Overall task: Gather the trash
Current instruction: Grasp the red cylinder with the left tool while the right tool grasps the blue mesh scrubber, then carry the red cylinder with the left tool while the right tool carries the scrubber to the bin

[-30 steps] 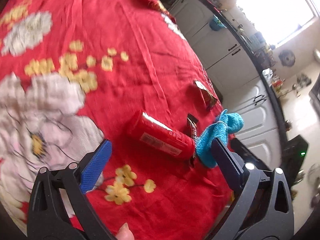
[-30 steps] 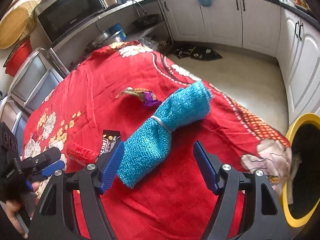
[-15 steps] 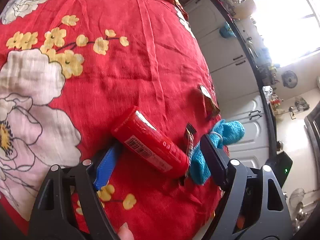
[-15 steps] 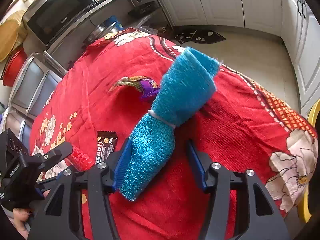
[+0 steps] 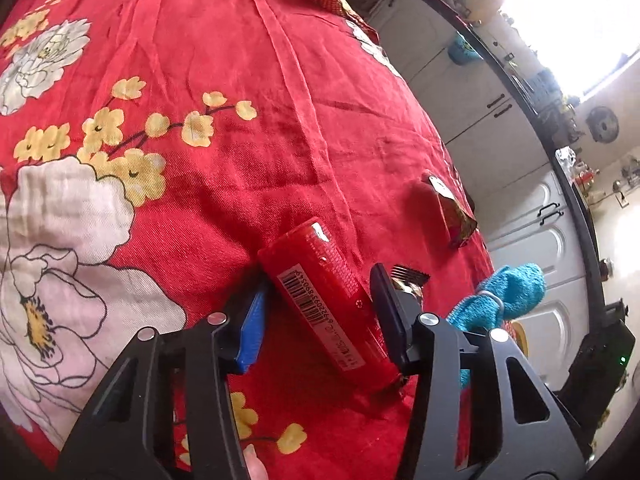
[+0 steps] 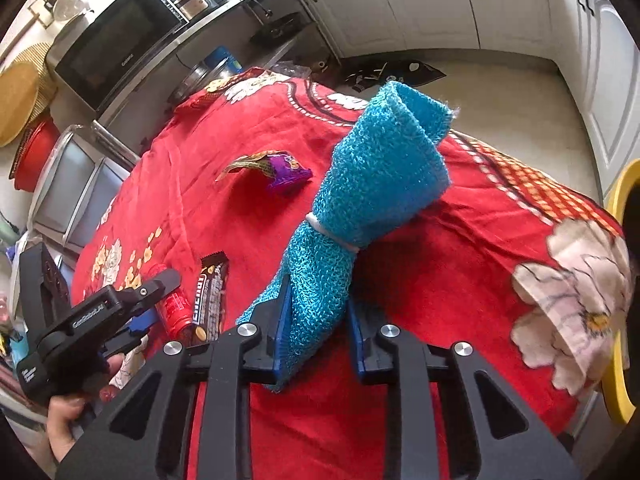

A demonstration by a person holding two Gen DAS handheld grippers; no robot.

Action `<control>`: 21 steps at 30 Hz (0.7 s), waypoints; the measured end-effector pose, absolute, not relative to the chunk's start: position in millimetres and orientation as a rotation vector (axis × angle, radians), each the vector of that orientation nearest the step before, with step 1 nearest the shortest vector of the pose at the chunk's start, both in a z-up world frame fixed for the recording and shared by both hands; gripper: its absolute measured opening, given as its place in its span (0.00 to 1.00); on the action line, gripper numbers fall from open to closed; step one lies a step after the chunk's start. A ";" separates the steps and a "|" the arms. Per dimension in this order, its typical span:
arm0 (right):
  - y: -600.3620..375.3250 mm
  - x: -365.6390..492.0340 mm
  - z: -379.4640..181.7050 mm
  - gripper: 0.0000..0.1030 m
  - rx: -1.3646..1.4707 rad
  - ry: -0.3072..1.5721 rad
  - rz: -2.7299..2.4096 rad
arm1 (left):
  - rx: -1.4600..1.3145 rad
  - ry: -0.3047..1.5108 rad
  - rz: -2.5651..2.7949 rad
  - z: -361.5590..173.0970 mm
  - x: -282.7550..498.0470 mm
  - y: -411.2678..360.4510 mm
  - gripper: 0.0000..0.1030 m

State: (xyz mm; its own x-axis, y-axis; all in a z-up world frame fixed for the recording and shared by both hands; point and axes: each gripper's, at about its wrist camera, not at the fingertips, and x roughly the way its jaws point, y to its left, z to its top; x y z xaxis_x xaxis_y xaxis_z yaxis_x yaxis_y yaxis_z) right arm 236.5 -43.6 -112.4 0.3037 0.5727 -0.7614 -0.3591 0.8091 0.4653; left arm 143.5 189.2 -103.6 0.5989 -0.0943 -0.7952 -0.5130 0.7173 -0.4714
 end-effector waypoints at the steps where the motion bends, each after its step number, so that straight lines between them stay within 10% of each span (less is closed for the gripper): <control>1: -47.1 233.6 -110.8 0.22 0.218 1.096 0.619 | -0.753 0.913 0.269 -103.7 142.6 189.6 0.36; 21: -112.1 191.6 -81.1 0.17 0.190 1.002 0.585 | -0.630 0.824 0.157 -60.9 101.7 160.1 0.27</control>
State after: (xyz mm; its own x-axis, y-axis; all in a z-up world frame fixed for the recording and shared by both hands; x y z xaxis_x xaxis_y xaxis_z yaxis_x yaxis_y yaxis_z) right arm 191.6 -112.1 -81.1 0.4009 0.5437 -0.7373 -0.3742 0.8318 0.4100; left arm 101.7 160.1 -60.9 0.6795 -0.1066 -0.7259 -0.3664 0.8079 -0.4616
